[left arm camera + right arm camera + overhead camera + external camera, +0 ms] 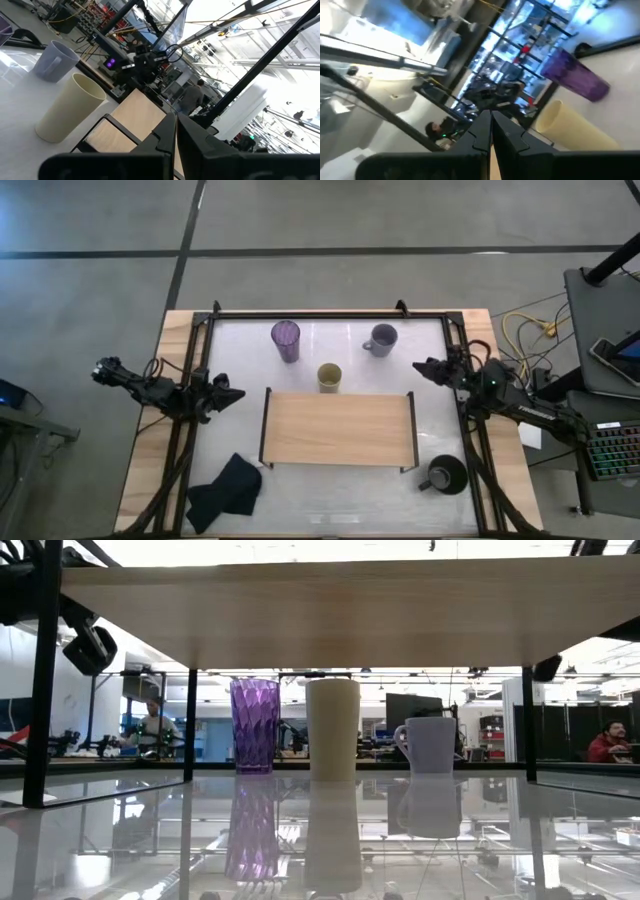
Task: Stack small to large cups/mugs on shelf
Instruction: Put the black mug on the shelf
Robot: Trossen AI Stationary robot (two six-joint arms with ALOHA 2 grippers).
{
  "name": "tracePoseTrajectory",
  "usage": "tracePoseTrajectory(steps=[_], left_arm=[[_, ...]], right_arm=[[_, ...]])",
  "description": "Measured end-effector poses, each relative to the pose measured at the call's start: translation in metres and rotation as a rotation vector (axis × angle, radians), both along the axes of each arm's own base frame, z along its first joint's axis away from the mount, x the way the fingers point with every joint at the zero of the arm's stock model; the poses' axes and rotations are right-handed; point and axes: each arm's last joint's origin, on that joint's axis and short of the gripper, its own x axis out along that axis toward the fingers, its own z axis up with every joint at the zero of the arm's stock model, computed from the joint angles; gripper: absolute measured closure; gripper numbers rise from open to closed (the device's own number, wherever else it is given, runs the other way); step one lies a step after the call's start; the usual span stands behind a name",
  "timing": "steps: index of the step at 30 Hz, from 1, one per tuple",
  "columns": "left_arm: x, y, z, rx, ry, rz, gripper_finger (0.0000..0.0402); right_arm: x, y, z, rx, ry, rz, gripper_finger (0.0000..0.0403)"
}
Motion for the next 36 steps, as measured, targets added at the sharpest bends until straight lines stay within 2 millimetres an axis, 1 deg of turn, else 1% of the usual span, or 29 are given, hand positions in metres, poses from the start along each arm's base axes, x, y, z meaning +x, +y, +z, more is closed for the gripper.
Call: tracePoseTrajectory(steps=[3, 5, 6, 8, 9, 10, 12, 16, 19, 21, 23, 25, 28, 32, 36], left_arm=[[0.000, 0.000, 0.000, 0.000, 0.000, 0.000, 0.0402], [0.000, 0.000, 0.000, -0.001, -0.001, 0.000, 0.0402], [0.000, 0.000, 0.000, -0.001, -0.002, 0.000, 0.0402], [0.000, 0.000, 0.000, -0.001, -0.002, 0.000, 0.0402], [0.000, 0.000, 0.000, -0.001, -0.002, 0.000, 0.0402], [0.000, 0.000, 0.000, -0.001, -0.002, 0.000, 0.0402], [0.000, 0.000, 0.000, -0.001, -0.002, 0.001, 0.0402], [0.000, 0.000, 0.000, -0.002, -0.002, 0.006, 0.0402], [0.000, 0.001, 0.000, -0.005, -0.003, 0.020, 0.0402], [0.000, 0.001, 0.000, -0.005, -0.003, 0.020, 0.0402], [0.000, 0.001, 0.000, -0.005, -0.003, 0.020, 0.0402], [0.000, 0.001, 0.000, -0.005, -0.003, 0.020, 0.0402], [0.000, 0.001, 0.000, -0.005, -0.003, 0.020, 0.0402], [0.000, 0.001, 0.000, -0.005, -0.003, 0.020, 0.0402], [0.000, 0.001, 0.000, -0.005, -0.003, 0.020, 0.0402]], right_arm=[[-0.001, 0.001, 0.004, -0.007, -0.036, 0.032, 0.0394], [-0.004, 0.004, 0.014, -0.059, -0.146, 0.063, 0.0394], [-0.008, 0.005, 0.023, -0.096, -0.224, 0.061, 0.0394], [-0.018, 0.008, 0.047, -0.200, -0.368, 0.021, 0.0394], [-0.022, 0.010, 0.060, -0.251, -0.407, 0.000, 0.0394], [-0.027, 0.012, 0.074, -0.299, -0.428, -0.018, 0.0394], [-0.032, 0.015, 0.098, -0.373, -0.399, -0.032, 0.0394], [-0.034, 0.018, 0.149, -0.483, -0.218, -0.011, 0.0394], [-0.027, 0.016, 0.178, -0.551, 0.015, 0.002, 0.0394], [-0.020, 0.012, 0.190, -0.577, 0.215, 0.021, 0.0394], [-0.015, 0.010, 0.198, -0.579, 0.422, 0.055, 0.0394], [-0.013, 0.008, 0.200, -0.548, 0.624, 0.122, 0.0394], [-0.015, 0.009, 0.204, -0.465, 0.850, 0.223, 0.0394], [-0.028, 0.014, 0.212, -0.398, 1.016, 0.304, 0.0394], [-0.046, 0.021, 0.215, -0.337, 1.080, 0.303, 0.0394]])
